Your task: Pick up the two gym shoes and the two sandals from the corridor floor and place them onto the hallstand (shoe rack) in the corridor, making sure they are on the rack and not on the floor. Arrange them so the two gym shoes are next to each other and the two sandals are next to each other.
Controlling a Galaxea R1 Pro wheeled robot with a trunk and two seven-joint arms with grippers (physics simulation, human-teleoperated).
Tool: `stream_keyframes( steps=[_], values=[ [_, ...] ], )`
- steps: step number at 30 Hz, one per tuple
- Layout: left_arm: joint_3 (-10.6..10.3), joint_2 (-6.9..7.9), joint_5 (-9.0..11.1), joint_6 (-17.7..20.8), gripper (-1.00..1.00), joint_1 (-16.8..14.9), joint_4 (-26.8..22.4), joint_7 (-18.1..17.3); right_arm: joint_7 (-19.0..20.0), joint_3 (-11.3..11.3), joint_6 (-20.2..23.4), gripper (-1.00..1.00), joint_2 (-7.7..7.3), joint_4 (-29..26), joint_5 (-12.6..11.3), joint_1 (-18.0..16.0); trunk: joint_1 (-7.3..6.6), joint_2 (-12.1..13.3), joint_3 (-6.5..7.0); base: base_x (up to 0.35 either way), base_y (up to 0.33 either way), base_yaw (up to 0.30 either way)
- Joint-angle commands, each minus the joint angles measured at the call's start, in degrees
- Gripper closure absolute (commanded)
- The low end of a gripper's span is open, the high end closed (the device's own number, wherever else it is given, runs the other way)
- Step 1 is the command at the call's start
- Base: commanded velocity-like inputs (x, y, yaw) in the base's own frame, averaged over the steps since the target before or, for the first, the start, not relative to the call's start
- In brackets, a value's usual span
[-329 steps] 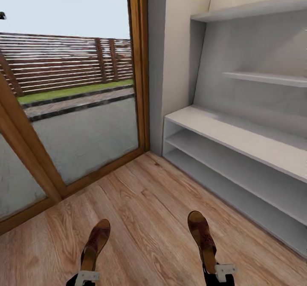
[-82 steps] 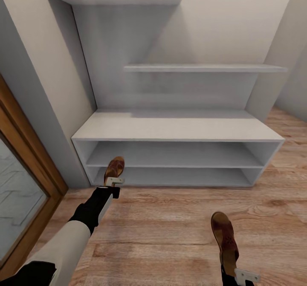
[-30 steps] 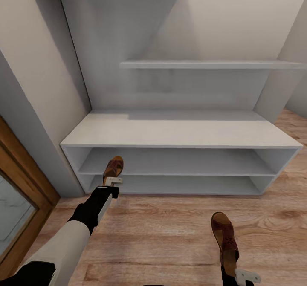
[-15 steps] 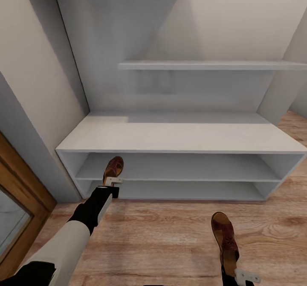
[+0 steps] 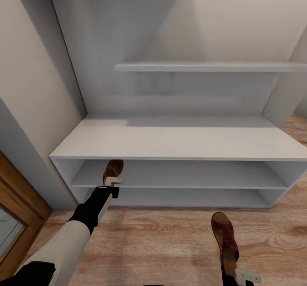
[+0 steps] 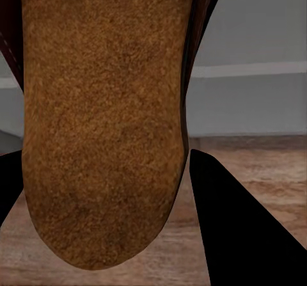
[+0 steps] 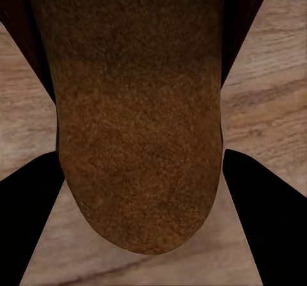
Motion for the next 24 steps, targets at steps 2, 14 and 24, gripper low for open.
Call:
stream_keyframes(
  steps=[2, 14, 24],
  values=[
    [-0.16, 0.01, -0.47, 0.42, 1.00, -0.04, -0.08, 0.03, -0.13, 0.00, -0.17, 1.00, 0.00, 0.03, 0.06, -0.04, -0.01, -0.02, -0.05, 0.133, 0.010, 0.000],
    [-0.08, 0.10, -0.47, 0.44, 1.00, 0.00, 0.12, 0.10, -0.13, 0.00, -0.17, 1.00, 0.00, 0.06, 0.06, 0.00, -0.01, -0.02, -0.05, 0.136, 0.036, 0.000],
    [-0.12, 0.10, -0.47, 0.42, 1.00, -0.05, 0.10, 0.16, -0.11, 0.00, -0.17, 1.00, 0.00, 0.08, 0.06, -0.01, -0.01, -0.02, -0.05, 0.200, 0.000, 0.000]
  ],
)
